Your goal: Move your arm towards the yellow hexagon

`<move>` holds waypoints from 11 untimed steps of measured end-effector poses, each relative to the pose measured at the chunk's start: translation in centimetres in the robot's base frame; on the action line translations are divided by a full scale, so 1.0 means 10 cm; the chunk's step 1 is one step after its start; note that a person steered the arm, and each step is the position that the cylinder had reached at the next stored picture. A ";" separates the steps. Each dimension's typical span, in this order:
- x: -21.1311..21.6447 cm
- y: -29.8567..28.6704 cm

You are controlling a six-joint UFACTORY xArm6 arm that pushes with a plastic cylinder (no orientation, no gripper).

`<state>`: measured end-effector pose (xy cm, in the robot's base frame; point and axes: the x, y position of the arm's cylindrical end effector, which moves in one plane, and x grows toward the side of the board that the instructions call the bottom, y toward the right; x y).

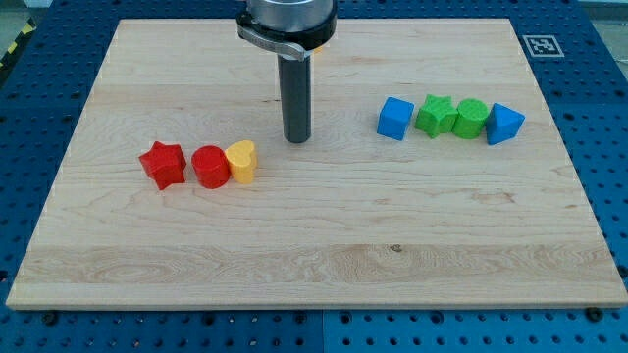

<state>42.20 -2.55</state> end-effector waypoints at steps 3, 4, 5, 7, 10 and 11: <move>-0.11 0.01; -0.14 0.01; -0.42 0.00; -0.63 0.46; -0.91 0.78; -0.92 1.17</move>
<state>33.00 9.11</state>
